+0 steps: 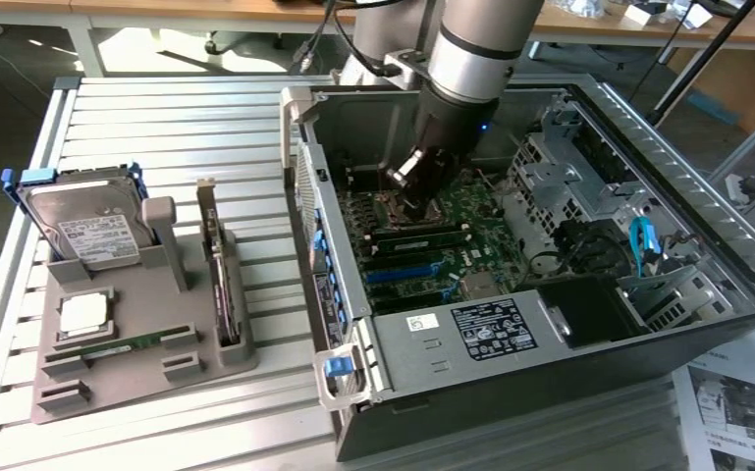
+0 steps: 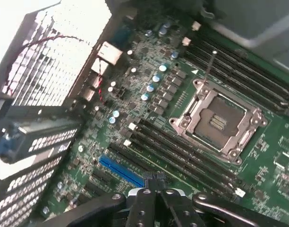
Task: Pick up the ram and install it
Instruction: 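Press down the ram until it locks into place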
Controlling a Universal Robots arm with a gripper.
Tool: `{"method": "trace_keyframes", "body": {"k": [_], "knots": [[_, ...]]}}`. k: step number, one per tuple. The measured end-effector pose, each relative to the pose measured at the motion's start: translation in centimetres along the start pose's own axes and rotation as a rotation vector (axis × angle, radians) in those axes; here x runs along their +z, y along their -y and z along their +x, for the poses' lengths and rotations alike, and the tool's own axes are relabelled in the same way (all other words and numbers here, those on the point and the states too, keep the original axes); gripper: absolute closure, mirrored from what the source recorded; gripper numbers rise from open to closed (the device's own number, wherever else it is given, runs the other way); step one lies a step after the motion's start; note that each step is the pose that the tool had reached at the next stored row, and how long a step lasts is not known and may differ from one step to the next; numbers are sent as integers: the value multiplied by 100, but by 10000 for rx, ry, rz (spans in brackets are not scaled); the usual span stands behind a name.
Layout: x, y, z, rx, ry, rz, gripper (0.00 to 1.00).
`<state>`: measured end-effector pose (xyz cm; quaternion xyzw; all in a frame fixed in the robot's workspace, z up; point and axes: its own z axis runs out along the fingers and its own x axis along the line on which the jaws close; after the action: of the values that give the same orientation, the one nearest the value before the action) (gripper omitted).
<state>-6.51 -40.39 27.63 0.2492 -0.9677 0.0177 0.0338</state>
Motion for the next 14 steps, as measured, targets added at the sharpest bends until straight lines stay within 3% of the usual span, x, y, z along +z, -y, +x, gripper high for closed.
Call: {"method": "trace_keyframes", "body": {"k": [1,6,14], "knots": [[6,0,-1,614,-8,-48,89],[15,0,-1,1793,-30,-134,89],[26,-1,-2,3276,-55,-245,89]]}}
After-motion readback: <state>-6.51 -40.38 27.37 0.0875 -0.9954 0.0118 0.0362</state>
